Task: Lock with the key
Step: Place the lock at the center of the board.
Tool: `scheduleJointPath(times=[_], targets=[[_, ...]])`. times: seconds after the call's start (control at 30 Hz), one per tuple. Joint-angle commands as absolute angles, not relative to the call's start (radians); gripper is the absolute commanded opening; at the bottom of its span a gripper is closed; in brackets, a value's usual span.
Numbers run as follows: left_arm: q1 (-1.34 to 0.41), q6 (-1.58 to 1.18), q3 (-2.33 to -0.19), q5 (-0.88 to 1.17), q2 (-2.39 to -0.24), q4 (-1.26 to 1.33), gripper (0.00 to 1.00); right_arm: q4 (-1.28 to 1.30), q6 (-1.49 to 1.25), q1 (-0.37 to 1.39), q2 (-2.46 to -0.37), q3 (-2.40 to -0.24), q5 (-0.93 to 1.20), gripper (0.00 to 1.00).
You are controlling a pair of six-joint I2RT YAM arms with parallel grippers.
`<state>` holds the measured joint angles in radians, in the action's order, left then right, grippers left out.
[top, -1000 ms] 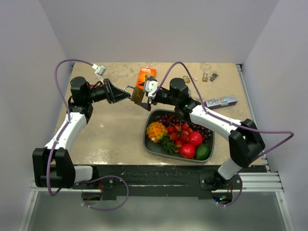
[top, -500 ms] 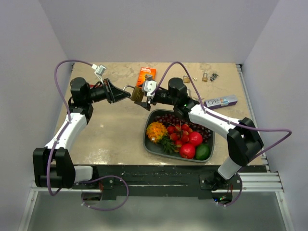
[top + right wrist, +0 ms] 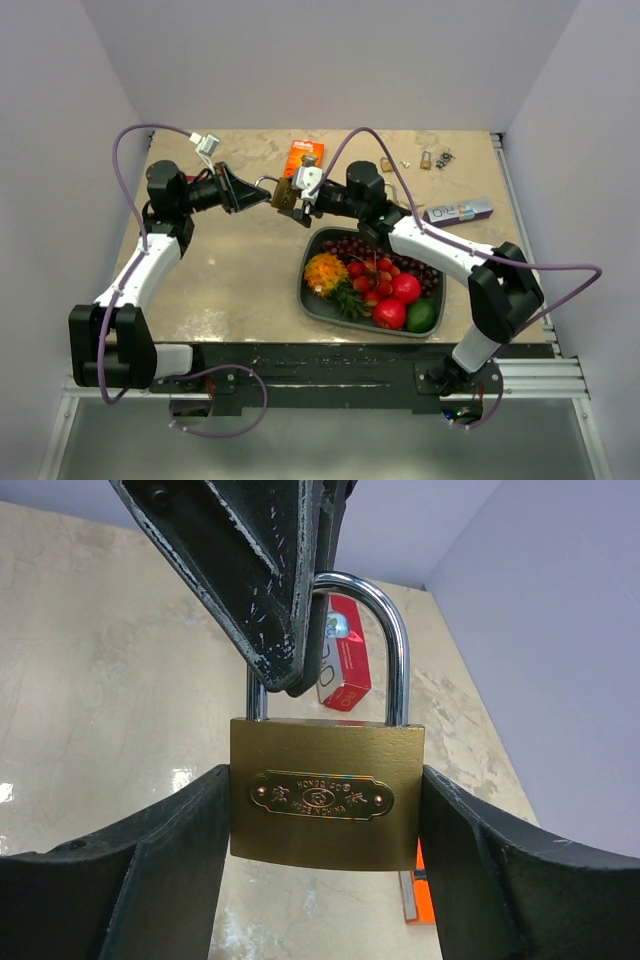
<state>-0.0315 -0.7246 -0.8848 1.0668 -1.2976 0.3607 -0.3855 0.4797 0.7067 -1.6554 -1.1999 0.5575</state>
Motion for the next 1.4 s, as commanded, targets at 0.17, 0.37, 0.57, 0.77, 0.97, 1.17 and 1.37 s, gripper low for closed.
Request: scheduleJointPath(times=[0.17, 0.37, 0.57, 0.77, 0.97, 1.17, 1.37], targets=[[-0.022, -0.744, -0.908, 1.077, -1.279, 0.45, 0.19, -0.402, 0.407, 0.713, -1.664, -1.265, 0.477, 0.43], [0.046, -0.66, -0.945, 1.016, -1.262, 0.388, 0.6, -0.324, 0.282, 0.689, -1.698, -1.331, 0.413, 0.37], [0.162, -0.528, -0.988, 0.891, -1.243, 0.279, 0.83, -0.163, 0.137, 0.649, -1.776, -1.434, 0.218, 0.33], [0.204, -0.474, -0.957, 0.825, -1.215, 0.239, 0.84, -0.008, -0.075, 0.591, -1.876, -1.54, 0.048, 0.28], [0.206, -0.476, -0.919, 0.824, -1.184, 0.253, 0.84, 0.116, -0.233, 0.552, -1.994, -1.638, -0.032, 0.24], [0.213, -0.482, -0.904, 0.822, -1.183, 0.261, 0.84, 0.14, -0.308, 0.543, -2.069, -1.687, -0.078, 0.24], [0.222, -0.479, -0.9, 0.824, -1.186, 0.256, 0.84, 0.156, -0.386, 0.543, -2.121, -1.686, -0.114, 0.23]])
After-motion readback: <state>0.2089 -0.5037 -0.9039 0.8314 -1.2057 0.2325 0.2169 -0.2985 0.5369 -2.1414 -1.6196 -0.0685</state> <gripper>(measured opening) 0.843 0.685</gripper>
